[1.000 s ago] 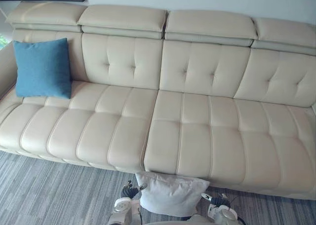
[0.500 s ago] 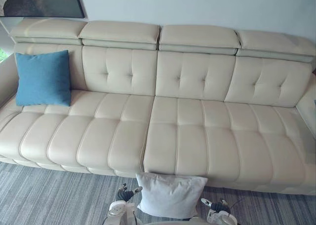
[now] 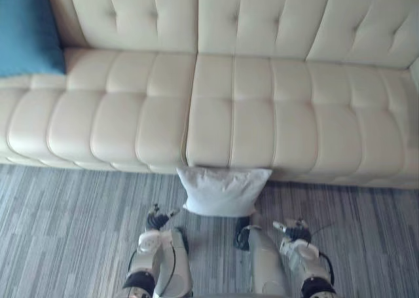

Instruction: Pick up cushions and gather them together orderly.

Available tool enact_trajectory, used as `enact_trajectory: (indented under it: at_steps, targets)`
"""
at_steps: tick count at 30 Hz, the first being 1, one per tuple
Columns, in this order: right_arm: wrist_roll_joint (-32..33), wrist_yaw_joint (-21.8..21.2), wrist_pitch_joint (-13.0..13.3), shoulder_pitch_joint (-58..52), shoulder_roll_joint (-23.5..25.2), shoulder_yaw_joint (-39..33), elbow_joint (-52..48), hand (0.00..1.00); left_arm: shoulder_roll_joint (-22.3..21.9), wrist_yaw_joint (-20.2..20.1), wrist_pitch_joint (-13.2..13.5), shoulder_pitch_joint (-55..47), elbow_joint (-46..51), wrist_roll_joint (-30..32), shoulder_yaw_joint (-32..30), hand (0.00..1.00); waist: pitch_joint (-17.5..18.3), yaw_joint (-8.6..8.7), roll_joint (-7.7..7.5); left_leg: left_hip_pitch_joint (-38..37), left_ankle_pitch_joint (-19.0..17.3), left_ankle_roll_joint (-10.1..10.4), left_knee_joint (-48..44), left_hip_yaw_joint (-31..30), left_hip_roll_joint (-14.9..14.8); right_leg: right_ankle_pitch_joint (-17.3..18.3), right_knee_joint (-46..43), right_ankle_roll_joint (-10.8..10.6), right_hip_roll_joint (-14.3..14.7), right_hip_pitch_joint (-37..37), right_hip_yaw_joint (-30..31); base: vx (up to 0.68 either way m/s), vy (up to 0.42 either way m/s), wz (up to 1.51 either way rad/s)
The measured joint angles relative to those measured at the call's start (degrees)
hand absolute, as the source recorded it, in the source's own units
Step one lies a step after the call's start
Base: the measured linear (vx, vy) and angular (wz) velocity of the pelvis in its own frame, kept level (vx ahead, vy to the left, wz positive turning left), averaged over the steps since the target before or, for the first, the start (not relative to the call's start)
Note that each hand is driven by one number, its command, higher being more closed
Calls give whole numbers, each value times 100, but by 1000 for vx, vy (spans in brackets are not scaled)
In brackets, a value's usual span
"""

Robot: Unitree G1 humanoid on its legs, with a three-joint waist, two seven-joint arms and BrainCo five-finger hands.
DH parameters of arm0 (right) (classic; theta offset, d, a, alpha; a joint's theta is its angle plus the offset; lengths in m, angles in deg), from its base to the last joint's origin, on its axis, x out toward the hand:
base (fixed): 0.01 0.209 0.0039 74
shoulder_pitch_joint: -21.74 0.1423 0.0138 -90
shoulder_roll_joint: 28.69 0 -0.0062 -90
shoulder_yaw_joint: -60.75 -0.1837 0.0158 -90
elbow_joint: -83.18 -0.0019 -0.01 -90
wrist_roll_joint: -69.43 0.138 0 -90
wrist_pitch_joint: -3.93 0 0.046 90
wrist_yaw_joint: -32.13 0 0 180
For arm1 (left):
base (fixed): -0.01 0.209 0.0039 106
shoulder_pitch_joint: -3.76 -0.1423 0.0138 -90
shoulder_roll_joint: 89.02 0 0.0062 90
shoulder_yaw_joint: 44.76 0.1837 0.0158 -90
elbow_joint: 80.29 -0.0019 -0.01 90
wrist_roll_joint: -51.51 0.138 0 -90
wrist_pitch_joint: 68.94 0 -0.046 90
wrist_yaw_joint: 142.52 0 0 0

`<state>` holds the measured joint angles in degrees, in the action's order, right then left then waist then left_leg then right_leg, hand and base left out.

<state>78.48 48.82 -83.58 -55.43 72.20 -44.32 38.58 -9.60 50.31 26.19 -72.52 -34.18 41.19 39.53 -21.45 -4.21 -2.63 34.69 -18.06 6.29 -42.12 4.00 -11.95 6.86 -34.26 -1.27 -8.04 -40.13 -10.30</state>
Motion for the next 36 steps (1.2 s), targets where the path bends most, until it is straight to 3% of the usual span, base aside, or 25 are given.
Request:
enact_trajectory:
  at_steps: [4, 10, 16, 23, 24, 29, 36]
  targets:
    - [115, 229, 37, 494, -78, 0, -193, 0, 77, 197, 114, 634, 68, -122, -5, 0, -317, 5, -47, 893, 7, -5, -384, -188, -43, -10, -376, 32, -1, -828, -55, -42, -50, 6]
    - [235, 448, 58, 1598, -332, 6, -206, 0, 158, 392, 165, 1539, 108, -216, 14, 0, -866, 15, -50, 2213, -86, 170, -1204, -563, -77, 66, -1263, 406, -9, -2080, -138, 41, -37, 7]
    - [359, 550, 160, 2667, -733, 175, -217, 0, 377, 584, 171, 2546, 173, -168, 144, 0, -959, 11, -50, 3388, -99, 186, -1660, -761, -48, 103, -1702, 362, -35, -3197, -139, -16, -9, 3]
    - [693, 740, 245, 3369, -368, 775, -403, 0, 396, 924, 184, 3175, 450, 24, 345, 0, -967, 6, -51, 4057, -20, 248, -1701, -851, -24, 142, -1816, 296, -74, -3864, -180, -57, -7, 4]
    - [695, 799, 287, 3448, -260, 939, -443, 100, 377, 1036, 184, 3243, 501, 45, 345, 100, -967, 16, -51, 4103, -15, 255, -1698, -870, -25, 142, -1838, 295, -73, -3919, -191, 0, 0, 0]
    - [693, 985, 322, 3657, -1, 1154, -452, 100, 272, 1337, 173, 3528, 668, 117, 463, 100, -967, 80, -51, 4134, 35, 341, -1684, -939, -3, 167, -1921, 257, -80, -3963, -213, -2, -12, 3]
    - [734, 997, 323, 3342, -204, 1399, -1029, 100, 332, 1502, 176, 3496, 1064, -8, 589, 100, -966, 88, -50, 4109, 126, 457, -1588, -982, 44, 164, -1886, 263, -101, -3937, -232, -8, -6, 4]
